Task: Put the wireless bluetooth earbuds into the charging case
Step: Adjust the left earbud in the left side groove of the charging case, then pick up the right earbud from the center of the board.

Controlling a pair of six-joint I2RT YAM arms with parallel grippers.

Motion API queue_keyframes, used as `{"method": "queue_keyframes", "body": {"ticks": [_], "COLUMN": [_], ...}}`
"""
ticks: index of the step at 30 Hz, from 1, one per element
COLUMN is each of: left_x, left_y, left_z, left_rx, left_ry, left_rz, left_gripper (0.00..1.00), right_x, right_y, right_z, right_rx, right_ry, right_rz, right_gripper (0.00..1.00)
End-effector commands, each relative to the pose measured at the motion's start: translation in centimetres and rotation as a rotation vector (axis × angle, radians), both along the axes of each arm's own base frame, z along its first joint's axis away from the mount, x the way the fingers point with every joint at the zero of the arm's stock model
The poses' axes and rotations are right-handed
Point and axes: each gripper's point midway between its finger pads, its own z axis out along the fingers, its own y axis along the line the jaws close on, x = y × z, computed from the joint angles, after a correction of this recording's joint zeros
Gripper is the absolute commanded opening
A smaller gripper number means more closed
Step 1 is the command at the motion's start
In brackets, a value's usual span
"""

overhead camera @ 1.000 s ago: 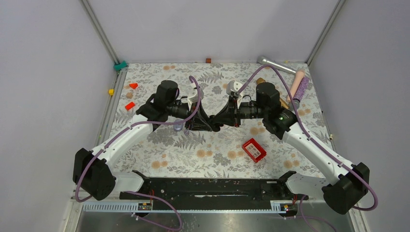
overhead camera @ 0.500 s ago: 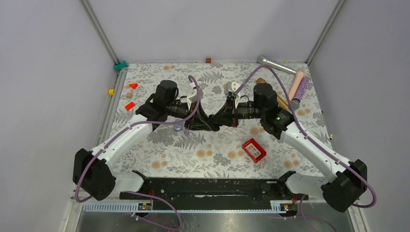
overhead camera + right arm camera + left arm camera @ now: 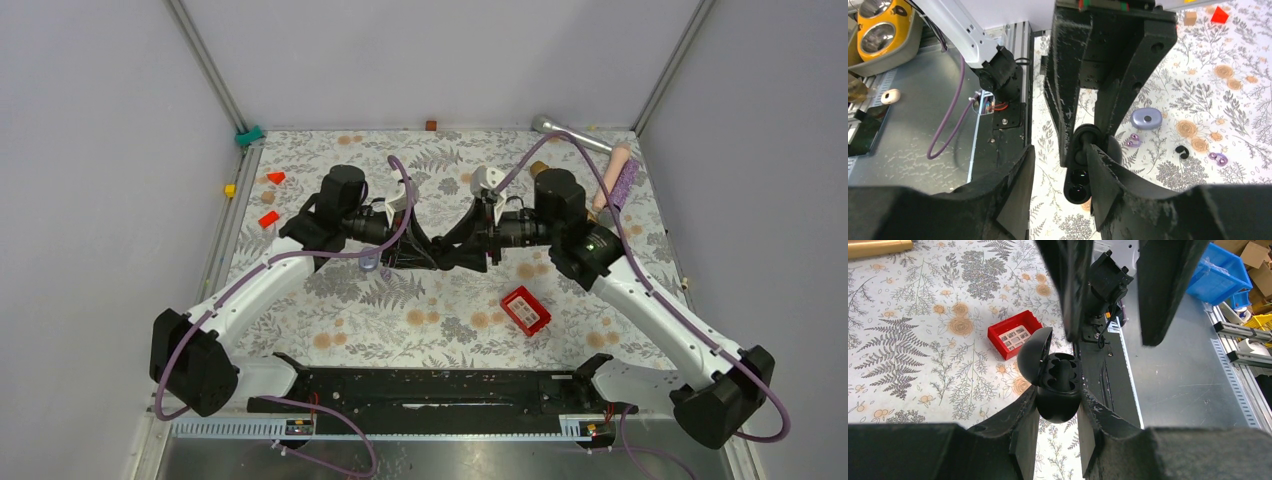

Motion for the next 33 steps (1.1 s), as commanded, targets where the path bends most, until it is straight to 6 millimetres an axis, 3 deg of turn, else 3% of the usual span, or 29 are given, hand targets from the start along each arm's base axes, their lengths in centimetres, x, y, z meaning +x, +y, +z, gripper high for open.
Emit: {"method": "queue_keyframes", "body": {"ticks": [1,6,13,17,21,25,33], "left_x": [-0.4,-0.4,-0.6,-0.5,0.1,1.0,3.0], "left_y": [-0.1,0.0,0.2,0.9,2.0,3.7,6.5], "left_z": [3.3,3.5,3.6,4.3,5.2,6.1,7.3], "left_rx": [-0.073,-0.068,-0.062,-0.058,-0.062,-0.056,-0.04], "left_ry": [-0.101,-0.11,-0.124,-0.152,-0.189,-0.25,-0.301], "left_rz": [-0.032,-0.031,-0.034,-0.024,0.018,0.082,0.212], "left_gripper": [0.0,0.0,0.0,0.0,0.0,0.0,0.0], "right_x": [-0.5,1.6,4.4,7.1,11.2,13.8,16.5], "right_y": [-1.4,-2.2,-1.8,-1.7,-2.6,-2.0,2.8], "right_z": [4.5,4.5,2.0,1.4,-0.2,-3.6,-12.3], "right_rx": [0.073,0.081,0.051,0.048,-0.034,-0.158,-0.345], "right_ry": [-0.047,-0.061,-0.024,-0.049,-0.074,-0.032,0.233], "right_rz": [-0.025,-0.136,-0.234,-0.338,-0.505,-0.528,-0.425], "right_gripper": [0.51,0.5,0.36,0.41,0.45,0.44,0.36]}}
